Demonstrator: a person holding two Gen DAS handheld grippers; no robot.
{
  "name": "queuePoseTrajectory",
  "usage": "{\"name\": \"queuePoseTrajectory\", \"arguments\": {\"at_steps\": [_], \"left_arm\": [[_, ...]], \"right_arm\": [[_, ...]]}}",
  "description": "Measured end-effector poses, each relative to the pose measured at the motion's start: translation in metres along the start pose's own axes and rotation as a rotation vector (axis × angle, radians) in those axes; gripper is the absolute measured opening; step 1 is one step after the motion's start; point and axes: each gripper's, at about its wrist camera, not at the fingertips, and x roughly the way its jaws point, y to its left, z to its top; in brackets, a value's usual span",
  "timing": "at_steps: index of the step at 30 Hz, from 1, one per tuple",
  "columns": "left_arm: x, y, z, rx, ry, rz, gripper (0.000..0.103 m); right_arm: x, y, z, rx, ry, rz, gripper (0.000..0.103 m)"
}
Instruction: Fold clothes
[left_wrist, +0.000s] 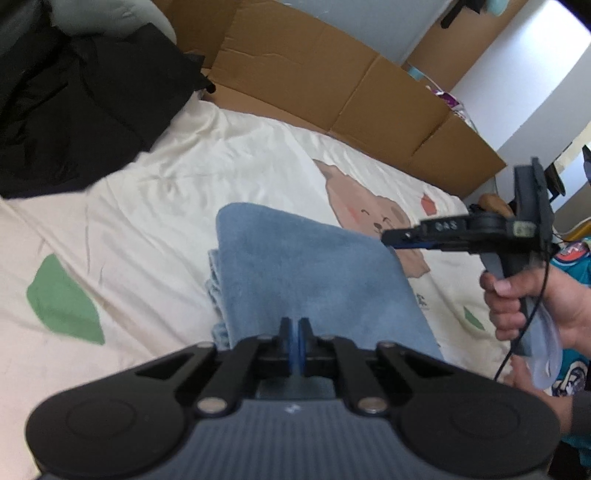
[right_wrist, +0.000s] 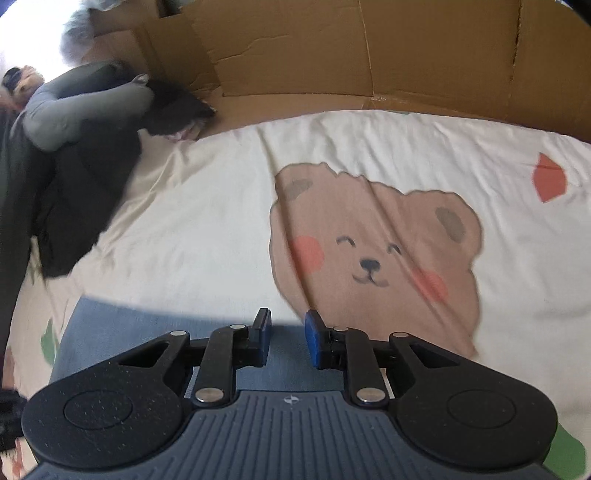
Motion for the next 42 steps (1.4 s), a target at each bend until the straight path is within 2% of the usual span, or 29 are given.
{"name": "queuePoseTrajectory", "arguments": {"at_steps": [4, 10, 16, 21, 26, 29, 32, 33, 35, 37, 39, 42], "left_arm": [[-0.012, -0.005, -0.013, -0.002, 0.012, -0.035, 0.003], [-0.018, -0.010, -0.037, -0.019, 0.071, -0.105, 0.003], [-0.018, -0.006, -0.052, -0.003, 0.104, -0.064, 0.002], [-0.033, -0.005, -0.054, -0.004, 0.092, -0.047, 0.003], [-0.053, 0.001, -0.060, -0.054, 0.070, -0.036, 0.003], [-0.061, 0.005, -0.066, -0.082, 0.065, -0.042, 0.006], [-0.065, 0.009, -0.072, -0.116, 0.054, -0.050, 0.023], [-0.065, 0.010, -0.074, -0.128, 0.053, -0.050, 0.030], [-0.065, 0.013, -0.078, -0.146, 0.059, -0.049, 0.031], [-0.062, 0.013, -0.083, -0.166, 0.071, -0.067, 0.031], [-0.058, 0.013, -0.087, -0.179, 0.086, -0.084, 0.033], [-0.050, 0.016, -0.095, -0.209, 0.112, -0.099, 0.033]], "right_arm": [[-0.023, 0.001, -0.026, -0.028, 0.053, 0.036, 0.026], [-0.041, 0.003, -0.071, -0.041, 0.140, 0.025, 0.026], [-0.056, 0.007, -0.109, -0.045, 0.193, 0.040, 0.026], [-0.069, 0.019, -0.132, -0.047, 0.229, 0.051, 0.026], [-0.084, 0.031, -0.155, -0.063, 0.269, 0.074, 0.026], [-0.091, 0.036, -0.165, -0.079, 0.283, 0.078, 0.026], [-0.102, 0.028, -0.163, -0.009, 0.263, 0.092, 0.026], [-0.105, 0.024, -0.163, 0.025, 0.256, 0.099, 0.028], [-0.111, 0.019, -0.163, 0.053, 0.251, 0.111, 0.029], [-0.116, 0.014, -0.166, 0.066, 0.253, 0.128, 0.038], [-0.118, 0.009, -0.169, 0.094, 0.268, 0.139, 0.052], [-0.114, -0.002, -0.178, 0.160, 0.292, 0.155, 0.055]]}}
